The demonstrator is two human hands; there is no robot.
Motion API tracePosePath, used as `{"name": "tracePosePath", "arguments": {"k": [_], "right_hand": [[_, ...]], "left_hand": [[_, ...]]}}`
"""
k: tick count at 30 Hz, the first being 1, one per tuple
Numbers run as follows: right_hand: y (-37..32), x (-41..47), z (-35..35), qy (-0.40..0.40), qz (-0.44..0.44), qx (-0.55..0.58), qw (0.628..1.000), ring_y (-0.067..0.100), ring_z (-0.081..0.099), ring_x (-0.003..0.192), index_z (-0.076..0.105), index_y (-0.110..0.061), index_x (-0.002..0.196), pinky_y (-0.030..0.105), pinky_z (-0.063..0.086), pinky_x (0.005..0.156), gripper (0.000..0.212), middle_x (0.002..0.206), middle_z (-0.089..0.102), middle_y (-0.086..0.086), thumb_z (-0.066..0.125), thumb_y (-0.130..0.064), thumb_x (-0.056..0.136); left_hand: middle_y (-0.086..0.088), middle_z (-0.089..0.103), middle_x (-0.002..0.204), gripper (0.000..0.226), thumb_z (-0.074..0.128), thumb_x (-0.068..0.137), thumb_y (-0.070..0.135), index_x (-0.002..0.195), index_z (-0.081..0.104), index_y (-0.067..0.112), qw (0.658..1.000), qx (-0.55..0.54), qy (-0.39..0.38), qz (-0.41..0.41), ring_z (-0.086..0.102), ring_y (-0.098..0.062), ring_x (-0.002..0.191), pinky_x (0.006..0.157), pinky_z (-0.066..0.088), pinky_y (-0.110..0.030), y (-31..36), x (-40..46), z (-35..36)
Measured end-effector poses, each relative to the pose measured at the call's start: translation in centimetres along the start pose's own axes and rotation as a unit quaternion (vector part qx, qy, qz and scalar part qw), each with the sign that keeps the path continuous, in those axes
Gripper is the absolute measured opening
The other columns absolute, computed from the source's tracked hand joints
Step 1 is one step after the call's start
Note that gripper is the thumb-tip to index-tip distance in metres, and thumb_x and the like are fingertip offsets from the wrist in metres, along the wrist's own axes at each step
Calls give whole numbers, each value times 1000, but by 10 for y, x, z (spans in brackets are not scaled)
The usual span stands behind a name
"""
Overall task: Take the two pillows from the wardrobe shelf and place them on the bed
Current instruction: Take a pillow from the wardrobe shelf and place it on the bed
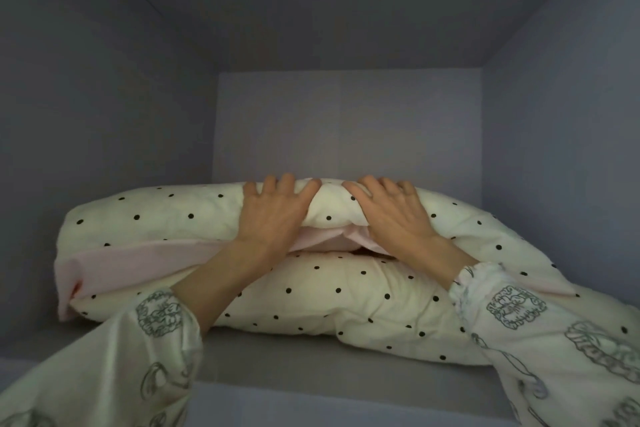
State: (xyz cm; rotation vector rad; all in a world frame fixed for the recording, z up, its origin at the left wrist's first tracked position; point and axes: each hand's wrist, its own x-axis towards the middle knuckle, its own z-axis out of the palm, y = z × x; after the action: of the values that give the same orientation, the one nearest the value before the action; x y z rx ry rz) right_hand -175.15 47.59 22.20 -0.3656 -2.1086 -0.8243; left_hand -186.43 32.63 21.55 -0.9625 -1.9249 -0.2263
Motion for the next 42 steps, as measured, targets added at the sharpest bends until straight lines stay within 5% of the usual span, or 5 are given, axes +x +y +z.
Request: {"name": "tracePosePath", "arguments": {"k": [7, 24, 31, 37, 42], "right_hand": [[-7, -2, -52, 120, 3, -93, 988, 28, 59, 74, 56, -18, 116, 40, 47, 64, 42, 98, 63, 6, 54, -43, 83], [-78, -143, -207, 187, -1, -108, 976, 33, 62, 87, 50, -14, 113, 41, 47, 68, 51, 108, 64, 11, 71, -24, 68], [-116, -209, -182, 84, 30, -39, 995, 34, 55, 116, 42, -17, 127, 53, 38, 95, 63, 127, 58, 13, 67, -12, 69], [-106, -237, -155, -23, -5, -47, 999, 32, 47, 128, 42, -23, 138, 64, 28, 102, 88, 141, 48, 9, 78, -24, 57], [-109, -259, -126, -98, -32, -58, 993, 33, 35, 136, 30, -30, 144, 73, 25, 98, 100, 149, 37, 8, 77, -20, 56]], "left_hand": [[-8, 49, 113, 50, 49, 90, 21, 134, 31, 33, 995, -3, 103, -17, 50, -32, 102, 86, 35, -45, -9, -2, -32], [-15, 59, 105, 57, 63, 65, 2, 118, 55, 22, 974, -105, 190, 70, 56, -35, 89, 74, 41, -48, -9, -170, -161], [-14, 58, 116, 63, 74, 62, 12, 120, 54, 23, 987, -79, 77, 117, 55, -34, 99, 76, 40, -46, -9, -225, -141], [0, 16, 152, 78, 32, 76, 74, 142, 16, 36, 945, -163, -122, 256, 9, -22, 141, 111, 8, -60, -15, -219, -123], [10, -13, 158, 71, 19, 81, 73, 143, -4, 46, 957, -149, -172, 182, -17, -19, 144, 110, -7, -63, -12, -193, -83]]}}
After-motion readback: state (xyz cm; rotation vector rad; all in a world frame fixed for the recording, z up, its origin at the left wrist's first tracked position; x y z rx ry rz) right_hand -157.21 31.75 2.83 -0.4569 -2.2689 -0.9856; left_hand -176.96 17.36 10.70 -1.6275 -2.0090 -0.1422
